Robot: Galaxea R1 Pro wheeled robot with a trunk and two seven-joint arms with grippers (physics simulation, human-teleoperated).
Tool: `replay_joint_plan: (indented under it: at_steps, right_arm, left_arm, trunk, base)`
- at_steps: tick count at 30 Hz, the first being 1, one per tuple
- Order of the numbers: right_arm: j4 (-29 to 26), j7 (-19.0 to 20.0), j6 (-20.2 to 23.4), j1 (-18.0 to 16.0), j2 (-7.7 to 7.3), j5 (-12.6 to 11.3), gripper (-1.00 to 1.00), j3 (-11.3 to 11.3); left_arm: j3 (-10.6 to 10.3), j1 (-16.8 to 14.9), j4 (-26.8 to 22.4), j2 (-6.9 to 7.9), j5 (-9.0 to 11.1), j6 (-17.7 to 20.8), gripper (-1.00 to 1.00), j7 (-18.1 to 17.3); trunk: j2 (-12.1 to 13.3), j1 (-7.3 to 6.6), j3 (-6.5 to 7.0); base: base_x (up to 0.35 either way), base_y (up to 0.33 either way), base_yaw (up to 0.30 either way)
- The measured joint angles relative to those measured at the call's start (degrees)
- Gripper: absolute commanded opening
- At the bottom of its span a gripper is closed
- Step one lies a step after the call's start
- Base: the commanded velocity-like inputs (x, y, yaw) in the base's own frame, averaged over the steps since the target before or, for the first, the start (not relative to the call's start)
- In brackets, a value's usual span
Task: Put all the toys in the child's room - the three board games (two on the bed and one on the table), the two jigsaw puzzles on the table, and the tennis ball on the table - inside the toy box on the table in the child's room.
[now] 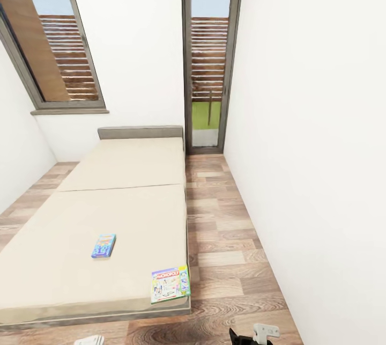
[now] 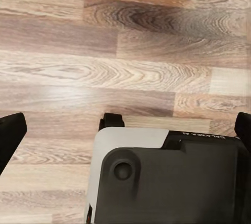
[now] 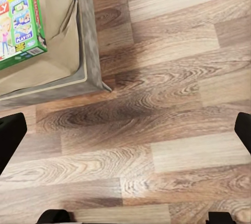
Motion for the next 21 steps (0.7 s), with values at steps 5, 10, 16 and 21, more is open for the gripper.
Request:
replay_joint_plan:
  at_steps: [5,10,16,21]
  right_arm:
    - [0.0,0.0,0.0,0.0,-0.01,0.0,1.0,0.0]
    - [-0.05,0.03,0.0,0.0,-0.07,0.0,1.0,0.0]
    - [-0.01,-0.03,0.22,0.0,-0.07,0.0,1.0,-0.03]
    - [-0.03,0.07,0.13,0.0,-0.11,0.0,1.0,-0.02]
  left_arm:
    - [0.01,0.02,0.02,-0.16,0.05,-0.68,1.0,0.07]
    - [-0.02,0.0,0.18,-0.39,0.06,-1.36,1.0,0.1]
    - [-0.03,-0.01,1.58,-0.64,-0.01,-2.23,1.0,0.28]
    - [-0.03,-0.01,1.93,-0.99,-0.07,-2.53,1.0,0.41]
  trunk:
    - [0.0,0.0,0.01]
    - [0.0,0.0,0.01]
    - [-1.59,0.88,-0.7]
    - [-3.61,1.98,-1.61]
  base:
    - [0.0,0.0,0.0]
    - [0.0,0.0,0.0]
    - [0.0,0.0,0.0]
    - [0.0,0.0,0.0]
